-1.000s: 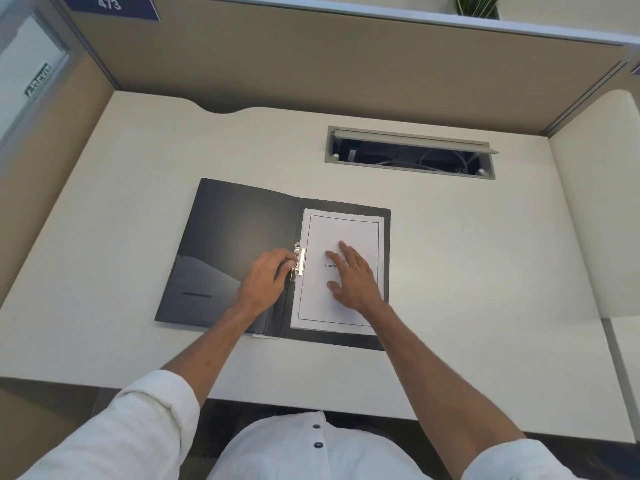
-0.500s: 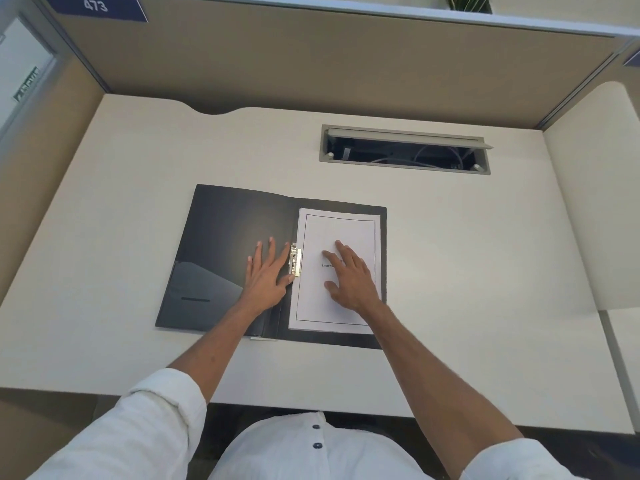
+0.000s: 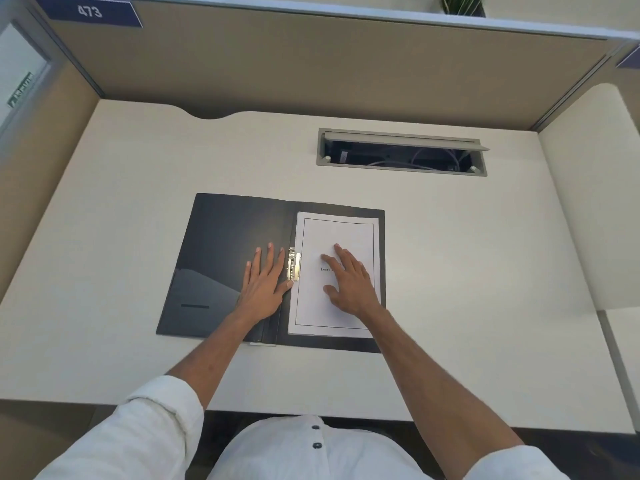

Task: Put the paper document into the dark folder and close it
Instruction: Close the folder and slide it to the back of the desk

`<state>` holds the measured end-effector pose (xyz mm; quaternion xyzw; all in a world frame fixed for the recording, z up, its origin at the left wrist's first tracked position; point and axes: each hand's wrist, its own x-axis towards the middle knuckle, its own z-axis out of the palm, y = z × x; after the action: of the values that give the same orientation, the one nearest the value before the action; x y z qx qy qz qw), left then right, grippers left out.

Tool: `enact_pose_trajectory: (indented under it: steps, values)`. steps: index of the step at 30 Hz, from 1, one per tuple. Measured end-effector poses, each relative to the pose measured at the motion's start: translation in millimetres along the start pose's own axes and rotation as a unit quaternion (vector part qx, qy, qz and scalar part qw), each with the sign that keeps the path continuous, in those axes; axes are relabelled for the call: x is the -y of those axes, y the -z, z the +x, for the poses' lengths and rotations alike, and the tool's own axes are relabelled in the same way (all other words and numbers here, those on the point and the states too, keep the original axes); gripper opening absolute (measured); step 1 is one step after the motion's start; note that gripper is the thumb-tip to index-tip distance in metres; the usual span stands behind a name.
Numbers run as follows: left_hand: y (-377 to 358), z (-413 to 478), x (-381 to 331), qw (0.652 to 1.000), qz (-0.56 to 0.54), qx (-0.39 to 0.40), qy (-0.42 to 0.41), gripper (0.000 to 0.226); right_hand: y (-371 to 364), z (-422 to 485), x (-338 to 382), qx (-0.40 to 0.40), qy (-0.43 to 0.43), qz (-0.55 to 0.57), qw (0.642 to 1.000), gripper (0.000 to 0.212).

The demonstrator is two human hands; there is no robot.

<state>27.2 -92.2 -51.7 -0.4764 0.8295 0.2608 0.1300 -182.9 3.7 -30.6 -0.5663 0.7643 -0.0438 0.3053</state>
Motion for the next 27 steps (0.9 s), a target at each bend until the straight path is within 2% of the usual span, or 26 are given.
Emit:
enact_pose_trajectory:
  steps: [9,13,16,20,24,27]
  values:
    - [-8,-15,15,0.999,0.015,-0.036,-0.017,0.073,-3,0,5,-0.02,-0.005,-0.018,1.0,0.07]
    - [3,-22,39,0.996,0.009,-0.088,-0.007,0.07,-13,7,34,-0.052,0.025,-0.014,0.998,0.07]
    - [17,-28,62,0.989,-0.013,-0.145,0.035,0.067,-23,15,68,-0.054,0.08,-0.007,0.995,0.072]
    - [32,-38,94,0.963,-0.085,-0.217,0.137,0.066,-39,25,109,-0.03,0.123,-0.005,0.992,0.076]
    - [43,-46,125,0.924,-0.207,-0.219,0.233,0.065,-54,29,137,0.012,0.127,-0.002,0.992,0.08]
    - [49,-51,138,0.907,-0.252,-0.223,0.254,0.055,-61,28,147,0.033,0.12,-0.002,0.992,0.081]
